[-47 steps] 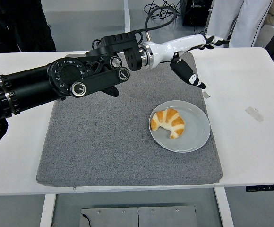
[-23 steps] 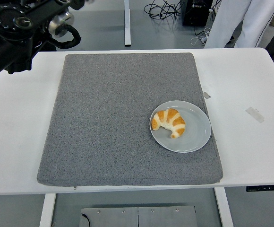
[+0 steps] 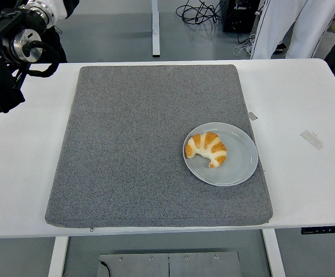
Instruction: Place the bread on the plate
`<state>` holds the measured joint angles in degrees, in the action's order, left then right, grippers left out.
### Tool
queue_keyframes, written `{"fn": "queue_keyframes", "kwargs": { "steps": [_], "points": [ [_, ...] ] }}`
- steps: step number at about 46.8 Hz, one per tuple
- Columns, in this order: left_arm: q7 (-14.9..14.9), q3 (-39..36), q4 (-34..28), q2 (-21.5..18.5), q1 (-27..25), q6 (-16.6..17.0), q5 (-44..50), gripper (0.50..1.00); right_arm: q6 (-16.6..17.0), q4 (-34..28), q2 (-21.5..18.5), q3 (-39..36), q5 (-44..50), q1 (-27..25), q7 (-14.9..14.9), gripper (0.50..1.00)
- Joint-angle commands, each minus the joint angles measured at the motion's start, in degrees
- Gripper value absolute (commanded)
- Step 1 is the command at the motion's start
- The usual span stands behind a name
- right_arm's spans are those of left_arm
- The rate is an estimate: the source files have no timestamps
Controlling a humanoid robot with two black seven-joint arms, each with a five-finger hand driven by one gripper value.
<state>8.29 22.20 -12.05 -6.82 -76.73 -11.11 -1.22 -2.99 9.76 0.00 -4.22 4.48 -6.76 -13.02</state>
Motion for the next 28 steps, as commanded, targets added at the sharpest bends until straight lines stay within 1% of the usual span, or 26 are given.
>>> {"fn": "queue_keyframes", "kwargs": {
  "steps": [1,5,9,14,20,28],
  "points": [
    [-0.99,4.42,0.1,0.23,1.23,0.39,0.69,0.974,0.0,0.0,0.0,0.0,0.0,0.0,0.01,1.0],
    [-2.13,9.69,0.1,0.41,2.81,0.57,2.1,0.974,0.0,0.0,0.0,0.0,0.0,0.0,0.01,1.0],
    [-2.75,12.69,0.1,0.85,3.87,0.48,2.19,0.974,0.0,0.0,0.0,0.0,0.0,0.0,0.01,1.0],
    [-3.1,12.95,0.01,2.16,5.1,-0.49,2.28,0.974,0.18,0.26,0.0,-0.09,-0.09,0.0,0.01,1.0],
    [-2.92,14.01,0.01,2.43,6.42,-2.16,2.54,0.974,0.09,0.27,0.0,0.0,0.0,0.0,0.01,1.0],
    [-3.1,16.91,0.01,2.95,7.21,-2.16,2.81,0.974,0.09,-0.35,0.0,0.0,0.0,-0.35,0.01,1.0]
  ]
}}
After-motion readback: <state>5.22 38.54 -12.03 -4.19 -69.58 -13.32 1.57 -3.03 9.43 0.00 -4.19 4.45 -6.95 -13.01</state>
